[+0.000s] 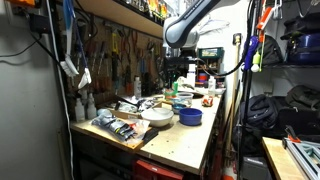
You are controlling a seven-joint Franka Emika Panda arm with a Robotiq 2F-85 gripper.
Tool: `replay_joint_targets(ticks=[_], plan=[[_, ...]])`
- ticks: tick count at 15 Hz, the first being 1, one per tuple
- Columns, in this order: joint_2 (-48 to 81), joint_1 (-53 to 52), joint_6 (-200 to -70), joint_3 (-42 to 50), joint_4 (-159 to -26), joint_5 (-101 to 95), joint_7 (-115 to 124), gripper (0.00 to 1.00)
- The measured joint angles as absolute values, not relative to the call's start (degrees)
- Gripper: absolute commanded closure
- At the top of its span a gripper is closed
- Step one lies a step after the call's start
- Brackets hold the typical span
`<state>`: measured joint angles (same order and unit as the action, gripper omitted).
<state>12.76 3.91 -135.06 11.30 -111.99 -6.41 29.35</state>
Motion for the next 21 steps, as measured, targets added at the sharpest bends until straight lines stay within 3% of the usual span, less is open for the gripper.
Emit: replay_joint_targets(ticks=[10,21], plan=[[6.2,3.94,-133.8,10.68,-121.17,-8.26,27.77,0.94],[7.95,3.91,-135.98,9.7,-123.64,-8.61,31.42,0.94]])
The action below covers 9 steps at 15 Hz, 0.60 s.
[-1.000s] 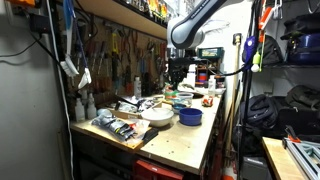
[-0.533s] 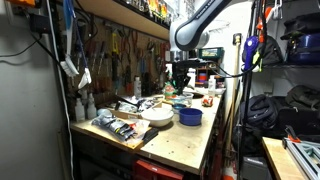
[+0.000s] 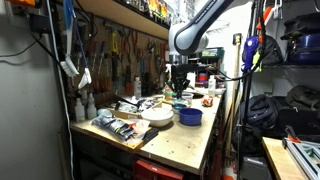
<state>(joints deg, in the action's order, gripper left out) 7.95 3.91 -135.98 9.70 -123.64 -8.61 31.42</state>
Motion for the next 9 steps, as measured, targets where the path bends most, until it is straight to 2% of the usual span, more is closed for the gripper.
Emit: replay_joint_targets(ticks=[7,8,9], plan=[[9.41,3.91,-137.3,10.02,-122.82,-12.0,37.25,0.94],[9.56,3.91,-137.53,10.06,-122.72,-12.28,37.86,0.72],[9.72,3.91,-137.54,10.07,-122.56,-12.62,38.38,0.6]])
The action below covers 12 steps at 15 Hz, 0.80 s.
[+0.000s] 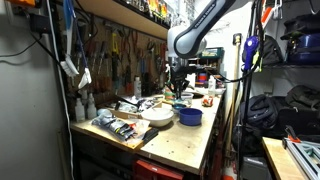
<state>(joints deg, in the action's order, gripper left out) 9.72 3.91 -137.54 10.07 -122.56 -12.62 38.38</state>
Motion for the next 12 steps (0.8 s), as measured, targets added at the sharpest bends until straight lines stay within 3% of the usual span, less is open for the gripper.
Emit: replay_joint_targets(ticks=[8,11,12], plan=[[9.35,4.1,-137.73,10.7,-120.74,-12.63,39.68,0.02],[6.12,5.01,-140.83,10.49,-120.8,-6.6,35.63,0.04],[4.65,5.28,-141.42,10.14,-121.11,-3.02,31.89,0.0]])
